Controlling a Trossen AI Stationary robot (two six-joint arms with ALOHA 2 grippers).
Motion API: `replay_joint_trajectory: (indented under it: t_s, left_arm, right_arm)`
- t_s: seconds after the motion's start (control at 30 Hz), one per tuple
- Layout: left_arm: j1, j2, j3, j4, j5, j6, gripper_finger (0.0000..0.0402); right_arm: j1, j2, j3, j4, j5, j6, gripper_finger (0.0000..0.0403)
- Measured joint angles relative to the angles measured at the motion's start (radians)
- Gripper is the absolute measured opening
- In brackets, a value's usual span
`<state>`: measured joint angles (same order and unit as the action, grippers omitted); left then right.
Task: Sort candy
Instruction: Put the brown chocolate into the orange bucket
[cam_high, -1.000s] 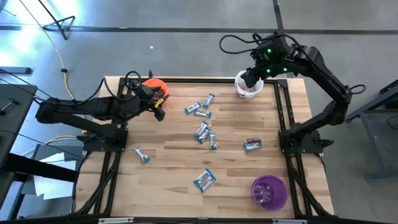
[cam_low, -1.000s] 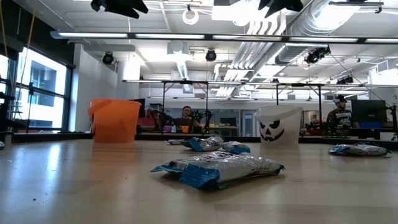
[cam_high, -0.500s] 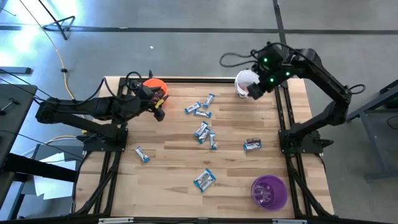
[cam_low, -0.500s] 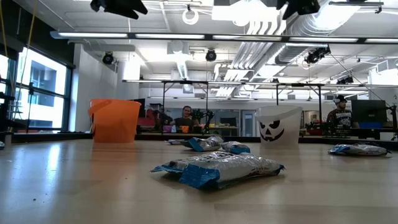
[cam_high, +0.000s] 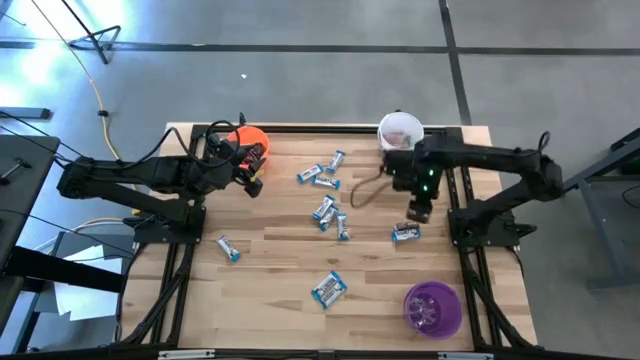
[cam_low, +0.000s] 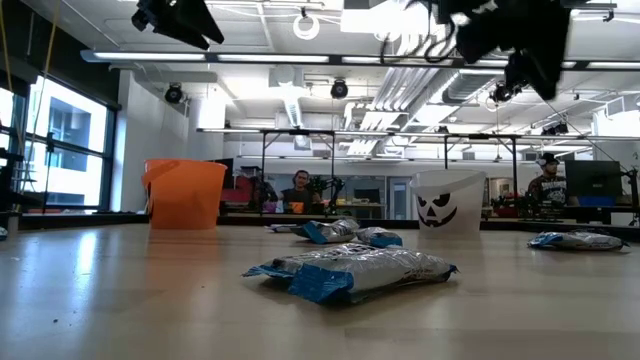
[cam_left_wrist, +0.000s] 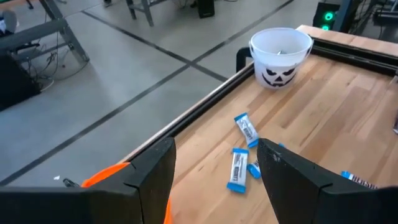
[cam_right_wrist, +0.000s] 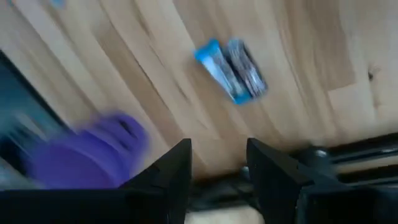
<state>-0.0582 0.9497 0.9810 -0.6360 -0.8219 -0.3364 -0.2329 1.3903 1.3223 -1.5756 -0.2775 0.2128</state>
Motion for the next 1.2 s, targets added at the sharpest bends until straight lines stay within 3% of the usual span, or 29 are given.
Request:
replay_joint_trajectory:
  t_s: [0.1, 0.2, 0.27, 0.33, 0.6, 1.2]
  left_arm:
    - [0.000, 0.000, 0.000, -0.003, 0.000, 0.007, 0.0213]
    - [0.000, 0.000, 0.000, -0.003, 0.000, 0.014, 0.0213]
    - [0.000, 0.000, 0.000, -0.003, 0.000, 0.014, 0.0213]
    - [0.000, 0.000, 0.000, -0.004, 0.000, 0.015, 0.0213]
    - [0.000, 0.000, 0.000, -0.009, 0.000, 0.016, 0.0213]
    - [0.000, 0.000, 0.000, -0.019, 0.002, -0.012, 0.0213]
  right_arm:
    - [0.039, 0.000, -0.097, 0.005, 0.082, -0.167, 0.0149]
    - [0.071, 0.000, -0.162, 0.019, 0.242, -0.303, 0.0149]
    - [0.079, 0.000, -0.198, 0.049, 0.342, -0.353, 0.0149]
    - [0.076, -0.001, -0.235, 0.107, 0.376, -0.368, 0.0149]
    - [0.063, 0.000, -0.365, 0.353, 0.307, -0.222, 0.0149]
    - [0.110, 0.000, -0.526, 0.507, 0.243, -0.107, 0.0149]
